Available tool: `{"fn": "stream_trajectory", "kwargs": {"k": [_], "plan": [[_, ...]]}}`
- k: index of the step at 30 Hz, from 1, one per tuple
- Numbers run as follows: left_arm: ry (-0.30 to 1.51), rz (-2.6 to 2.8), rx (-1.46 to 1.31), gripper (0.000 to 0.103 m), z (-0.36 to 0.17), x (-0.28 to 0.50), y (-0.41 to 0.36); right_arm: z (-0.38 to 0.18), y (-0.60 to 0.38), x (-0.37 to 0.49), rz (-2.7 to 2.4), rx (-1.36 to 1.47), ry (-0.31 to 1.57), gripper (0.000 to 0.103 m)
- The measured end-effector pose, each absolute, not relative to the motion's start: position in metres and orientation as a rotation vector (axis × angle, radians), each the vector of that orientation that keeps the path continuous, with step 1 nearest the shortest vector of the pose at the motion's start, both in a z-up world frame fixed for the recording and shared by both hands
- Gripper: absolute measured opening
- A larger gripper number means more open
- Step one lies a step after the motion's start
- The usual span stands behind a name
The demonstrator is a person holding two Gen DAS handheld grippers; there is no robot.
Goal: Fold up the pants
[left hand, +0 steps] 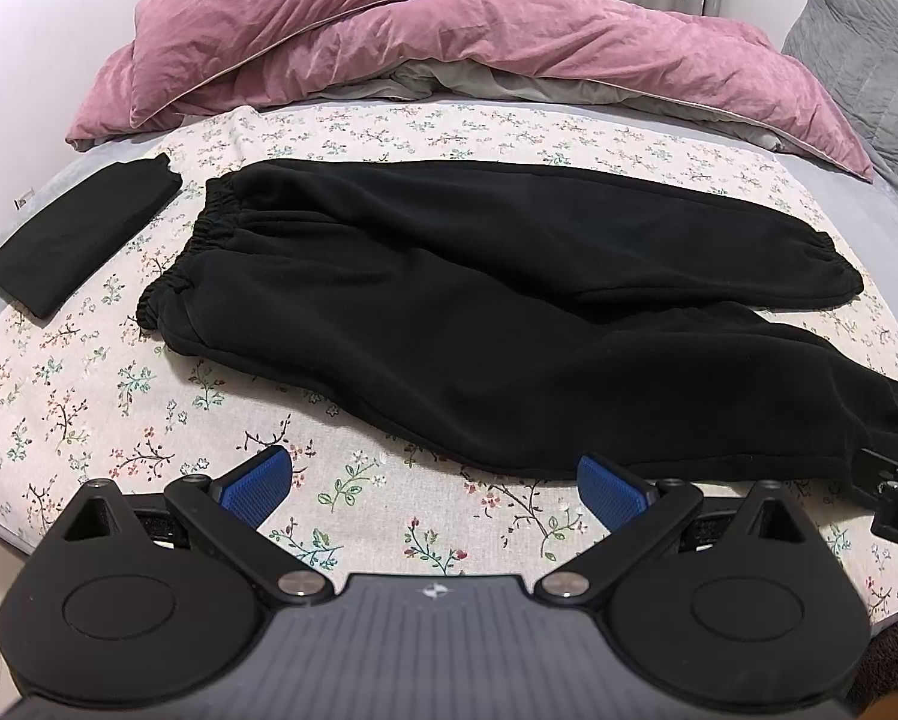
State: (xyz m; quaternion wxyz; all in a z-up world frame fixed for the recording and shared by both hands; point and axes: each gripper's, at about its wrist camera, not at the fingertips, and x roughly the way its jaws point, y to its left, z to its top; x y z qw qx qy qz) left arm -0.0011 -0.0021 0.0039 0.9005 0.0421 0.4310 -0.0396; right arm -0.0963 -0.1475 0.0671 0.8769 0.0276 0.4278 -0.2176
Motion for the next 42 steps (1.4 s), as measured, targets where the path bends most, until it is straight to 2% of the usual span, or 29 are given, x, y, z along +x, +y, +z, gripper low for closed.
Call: {"fn": "stream_trajectory", "kwargs": {"k": [26,35,42], "plan": [[0.894,-0.024,0.074,0.103,-0.015,0.01,0.015,0.057,-0.162,-0.099,-0.458,0.096,0.905,0.103],[0.976,0.079,-0.175,0.103,-0.048,0.06,0.128,0.039,-0.232,-0.111,-0.467,0.199,1.013,0.101],[0.957,0.077,-0.374,0.103,-0.061,0.09,0.188,0.03,-0.28,-0.129,-0.518,0.309,0.968,0.099]]}}
